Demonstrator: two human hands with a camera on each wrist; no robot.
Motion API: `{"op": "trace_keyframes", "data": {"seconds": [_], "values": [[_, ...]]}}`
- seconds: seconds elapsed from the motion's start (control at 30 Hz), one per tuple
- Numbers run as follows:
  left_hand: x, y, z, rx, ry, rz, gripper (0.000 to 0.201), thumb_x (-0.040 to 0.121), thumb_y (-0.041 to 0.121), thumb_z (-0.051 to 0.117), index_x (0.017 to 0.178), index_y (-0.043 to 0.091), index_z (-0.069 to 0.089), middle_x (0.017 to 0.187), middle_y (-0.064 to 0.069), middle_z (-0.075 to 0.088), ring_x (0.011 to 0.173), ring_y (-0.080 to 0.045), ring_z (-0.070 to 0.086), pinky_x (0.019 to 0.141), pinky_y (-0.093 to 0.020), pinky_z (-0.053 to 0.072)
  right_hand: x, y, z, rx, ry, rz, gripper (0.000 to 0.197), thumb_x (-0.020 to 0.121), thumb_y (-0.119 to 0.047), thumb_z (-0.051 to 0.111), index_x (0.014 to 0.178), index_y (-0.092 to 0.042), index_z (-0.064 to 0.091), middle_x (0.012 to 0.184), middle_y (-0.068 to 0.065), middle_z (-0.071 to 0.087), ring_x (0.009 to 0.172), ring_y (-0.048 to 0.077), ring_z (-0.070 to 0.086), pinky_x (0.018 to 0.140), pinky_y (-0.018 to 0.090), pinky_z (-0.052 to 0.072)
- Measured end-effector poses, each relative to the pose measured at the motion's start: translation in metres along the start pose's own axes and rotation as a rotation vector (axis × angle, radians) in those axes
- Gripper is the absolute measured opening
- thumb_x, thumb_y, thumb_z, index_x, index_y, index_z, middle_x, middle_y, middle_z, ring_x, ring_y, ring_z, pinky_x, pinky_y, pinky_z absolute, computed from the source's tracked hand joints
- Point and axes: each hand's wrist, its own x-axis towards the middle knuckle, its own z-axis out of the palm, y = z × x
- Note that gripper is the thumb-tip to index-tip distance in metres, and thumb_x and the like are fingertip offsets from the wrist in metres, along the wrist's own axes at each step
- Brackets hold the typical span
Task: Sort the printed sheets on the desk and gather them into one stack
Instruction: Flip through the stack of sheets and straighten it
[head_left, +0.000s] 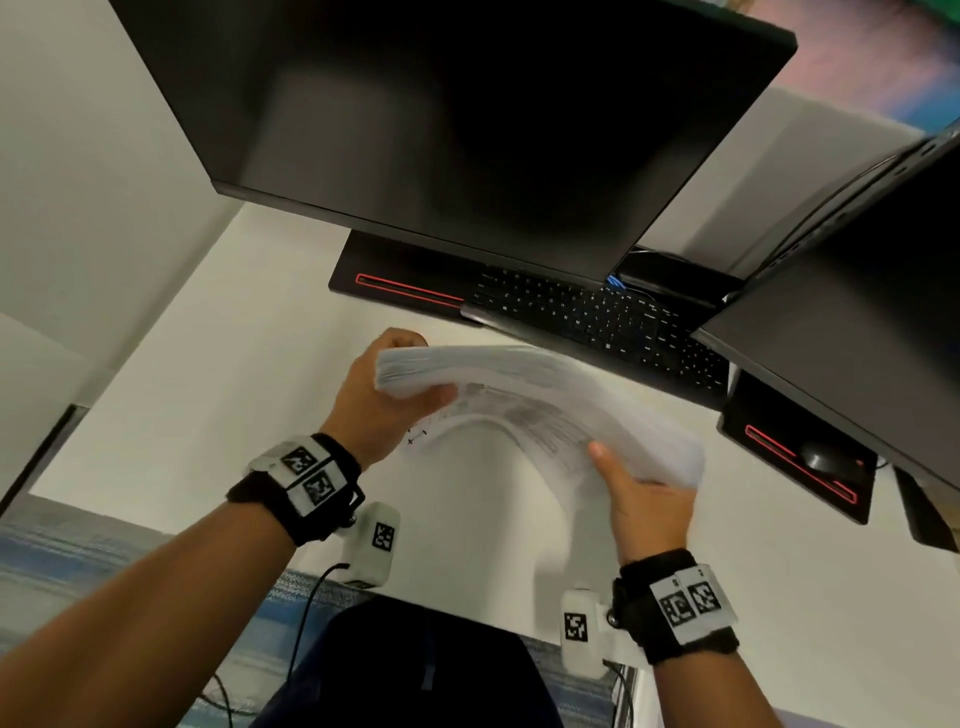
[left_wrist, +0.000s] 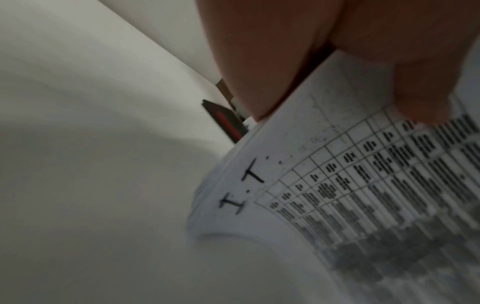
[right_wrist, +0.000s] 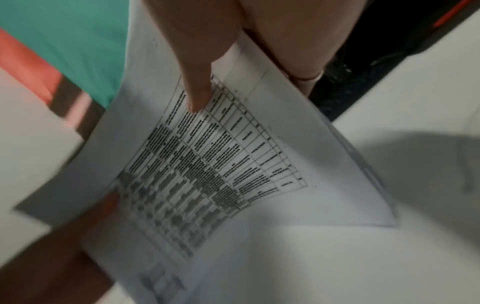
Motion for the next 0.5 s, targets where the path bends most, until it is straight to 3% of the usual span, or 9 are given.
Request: {"op": "trace_keyframes", "data": {"seconds": [0.07, 0.1, 0.17, 0.23, 0.27, 0.33, 0.4, 0.5], "values": [[-0.004, -0.016, 0.009, 0.038, -0.060, -0.097, 0.030, 0.078, 0.033, 0.079, 0.102, 0.040, 0.062, 0.098, 0.008, 0.070, 0.088, -0.002, 0.068, 0.078, -0.037, 0.059, -0.002, 0.014, 0.004, -0.112, -0.033, 0.101, 0.032, 0.071, -0.029, 0.086, 0.091, -0.010, 0.071, 0.071, -0.008, 0.071, 0.062, 0.000, 0.066, 0.073, 0.025, 0.060], [-0.002, -0.018, 0.012, 0.050, -0.062, -0.142, 0.029, 0.082, 0.030, 0.077, 0.107, 0.034, 0.063, 0.097, 0.013, 0.069, 0.085, 0.007, 0.066, 0.076, -0.029, 0.058, 0.002, 0.017, 0.004, -0.128, -0.035, 0.114, 0.035, 0.071, -0.033, 0.085, 0.087, -0.005, 0.070, 0.064, -0.007, 0.065, 0.053, -0.003, 0.061, 0.068, 0.023, 0.058], [0.003, -0.013, 0.011, 0.073, -0.043, -0.190, 0.028, 0.083, 0.029, 0.076, 0.109, 0.027, 0.065, 0.091, 0.019, 0.068, 0.077, 0.014, 0.064, 0.064, -0.010, 0.051, 0.010, 0.013, 0.002, -0.135, -0.028, 0.067, 0.030, 0.077, -0.023, 0.083, 0.099, -0.009, 0.069, 0.077, -0.013, 0.067, 0.062, -0.012, 0.064, 0.074, 0.016, 0.057], [0.007, -0.010, 0.007, 0.096, -0.017, -0.224, 0.030, 0.081, 0.032, 0.077, 0.109, 0.029, 0.064, 0.090, 0.019, 0.069, 0.077, 0.009, 0.066, 0.057, -0.006, 0.048, 0.017, 0.008, -0.002, -0.203, -0.065, 0.013, 0.032, 0.080, -0.019, 0.082, 0.107, -0.016, 0.064, 0.093, -0.017, 0.067, 0.078, -0.017, 0.064, 0.083, 0.011, 0.052], [0.008, -0.013, 0.005, 0.113, -0.021, -0.250, 0.035, 0.081, 0.034, 0.077, 0.111, 0.029, 0.061, 0.092, 0.018, 0.068, 0.078, 0.005, 0.066, 0.056, -0.008, 0.048, 0.019, 0.011, -0.004, -0.264, -0.083, 0.015, 0.032, 0.082, -0.021, 0.080, 0.108, -0.015, 0.063, 0.095, -0.017, 0.066, 0.080, -0.015, 0.063, 0.082, 0.012, 0.050], [0.007, -0.025, 0.003, 0.185, -0.072, -0.368, 0.052, 0.083, 0.037, 0.075, 0.127, 0.024, 0.050, 0.104, 0.012, 0.066, 0.081, -0.006, 0.065, 0.058, -0.014, 0.048, 0.024, 0.024, -0.004, -0.384, -0.158, 0.132, 0.032, 0.087, -0.022, 0.075, 0.114, -0.010, 0.062, 0.103, -0.008, 0.069, 0.089, 0.002, 0.066, 0.083, 0.017, 0.048], [0.002, -0.045, 0.006, 0.281, -0.171, -0.497, 0.066, 0.090, 0.038, 0.066, 0.144, 0.021, 0.033, 0.119, 0.000, 0.064, 0.089, -0.018, 0.065, 0.070, -0.025, 0.051, 0.025, 0.044, -0.001, -0.413, -0.254, 0.279, 0.028, 0.094, -0.022, 0.067, 0.120, -0.012, 0.062, 0.116, 0.000, 0.070, 0.104, 0.015, 0.067, 0.086, 0.020, 0.049], [-0.007, -0.058, 0.019, 0.295, -0.195, -0.496, 0.060, 0.098, 0.035, 0.051, 0.148, 0.017, 0.022, 0.137, -0.007, 0.053, 0.111, -0.027, 0.060, 0.090, -0.041, 0.053, 0.024, 0.066, 0.007, -0.459, -0.259, 0.343, 0.048, 0.100, -0.028, 0.056, 0.143, -0.011, 0.045, 0.134, -0.005, 0.056, 0.123, 0.015, 0.054, 0.105, 0.025, 0.038]]}}
